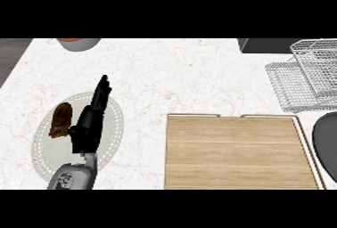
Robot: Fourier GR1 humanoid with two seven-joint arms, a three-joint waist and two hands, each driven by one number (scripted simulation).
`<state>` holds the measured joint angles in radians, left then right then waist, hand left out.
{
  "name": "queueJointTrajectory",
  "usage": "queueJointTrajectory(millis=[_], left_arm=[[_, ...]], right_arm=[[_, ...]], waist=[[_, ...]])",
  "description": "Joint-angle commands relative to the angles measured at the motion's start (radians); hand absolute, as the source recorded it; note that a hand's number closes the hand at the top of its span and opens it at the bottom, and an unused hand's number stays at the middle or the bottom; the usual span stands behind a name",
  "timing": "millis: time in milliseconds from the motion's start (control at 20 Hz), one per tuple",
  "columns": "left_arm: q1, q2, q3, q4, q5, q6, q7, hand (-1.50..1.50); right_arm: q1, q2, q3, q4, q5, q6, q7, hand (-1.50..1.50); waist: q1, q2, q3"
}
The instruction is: Pick the lemon from the tray and place it in the tiered basket
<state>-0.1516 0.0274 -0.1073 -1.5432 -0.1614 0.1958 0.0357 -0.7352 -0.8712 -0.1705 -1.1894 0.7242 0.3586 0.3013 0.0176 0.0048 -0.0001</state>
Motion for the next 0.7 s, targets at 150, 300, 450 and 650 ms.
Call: queueJointTrajectory(millis=[150,300,450,650], left_arm=[[0.038,-0.009,-0.013,-0.009,-0.014,0.006,-0.016,0.00],[0.029,0.018,-0.005,-0.087,-0.008,-0.013,0.065,0.00],[0.004,0.003,-0.004,-0.043,-0.007,-0.010,0.042,0.00],[0.037,0.017,0.019,-0.043,0.025,-0.032,0.007,0.00]], right_arm=[[-0.068,0.034,-0.087,0.226,-0.024,-0.047,-0.023,1.50],[-0.089,0.080,-0.123,0.272,-0.065,-0.055,0.001,-1.50],[-0.108,0.059,-0.178,0.384,-0.108,-0.081,-0.119,-1.50],[-0.163,0.051,-0.274,0.456,-0.172,-0.131,-0.121,-1.50]], waist=[[-0.004,-0.002,0.000],[-0.003,-0.004,0.000],[-0.005,-0.001,0.001],[0.002,0.000,0.001]])
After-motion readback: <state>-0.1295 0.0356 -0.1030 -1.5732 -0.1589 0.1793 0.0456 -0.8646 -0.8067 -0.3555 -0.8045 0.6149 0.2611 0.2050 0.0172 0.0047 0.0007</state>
